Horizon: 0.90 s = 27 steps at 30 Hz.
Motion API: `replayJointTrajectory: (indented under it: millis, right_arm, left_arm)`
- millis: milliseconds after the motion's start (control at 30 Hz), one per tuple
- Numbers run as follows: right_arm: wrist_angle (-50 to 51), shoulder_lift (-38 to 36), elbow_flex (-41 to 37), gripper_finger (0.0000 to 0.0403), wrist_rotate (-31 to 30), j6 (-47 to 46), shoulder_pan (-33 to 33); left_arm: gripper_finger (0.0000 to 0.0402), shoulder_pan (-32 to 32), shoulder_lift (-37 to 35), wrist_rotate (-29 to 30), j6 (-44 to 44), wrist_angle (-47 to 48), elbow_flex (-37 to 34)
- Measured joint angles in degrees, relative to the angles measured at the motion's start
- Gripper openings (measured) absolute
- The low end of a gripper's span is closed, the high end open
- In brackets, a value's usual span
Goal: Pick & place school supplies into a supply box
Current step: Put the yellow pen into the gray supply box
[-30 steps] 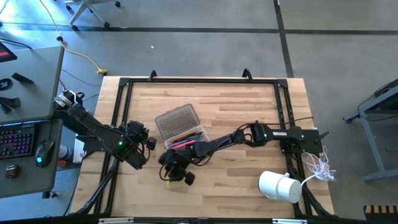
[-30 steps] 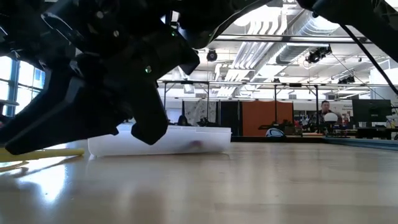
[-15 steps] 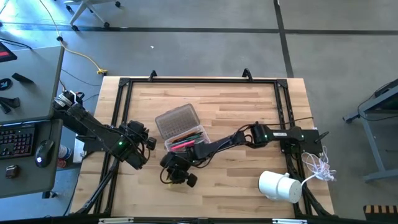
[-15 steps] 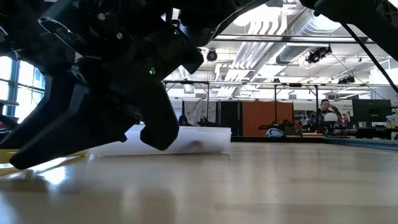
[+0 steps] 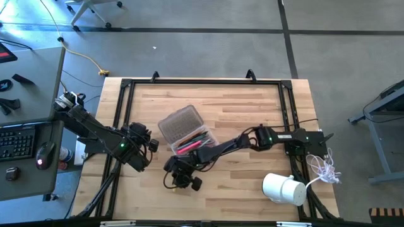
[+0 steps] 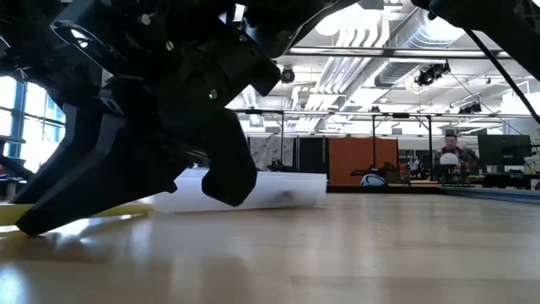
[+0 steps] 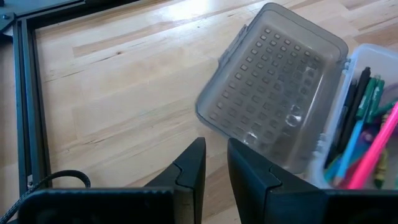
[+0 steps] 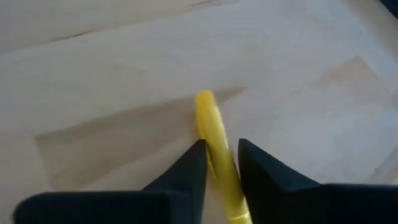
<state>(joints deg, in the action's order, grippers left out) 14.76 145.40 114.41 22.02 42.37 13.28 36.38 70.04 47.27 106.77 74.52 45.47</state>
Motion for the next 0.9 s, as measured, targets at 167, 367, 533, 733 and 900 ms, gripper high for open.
replayJointTrajectory:
  millis: [167, 367, 533, 733, 900]
  right_arm:
    - [0.05, 0.00, 0.00, 0.0029, -0.63, 0.10, 0.93]
    - [-5.62, 0.09, -0.11, 0.0023, -4.80, 0.44, 1.95]
    - [-7.20, -1.68, -0.11, 0.0045, -21.25, 1.96, 3.47]
    - [-8.61, -3.29, -0.09, 0.0020, -50.44, 6.20, 3.95]
    - [-2.12, -3.57, -0.09, 0.0020, -65.21, 2.21, 1.71]
  left_arm:
    - [0.0101, 0.01, 0.00, -0.02, 0.02, 0.00, 0.00]
    - [0.0101, 0.02, 0.00, -0.04, 0.02, -0.01, 0.00]
    - [0.0101, 0.02, 0.00, -0.15, -0.66, 0.06, 0.00]
    - [0.0101, 0.02, 0.00, -0.70, -1.96, -0.06, 0.00]
    - [0.0101, 0.02, 0.00, -2.62, -1.95, -0.13, 0.00]
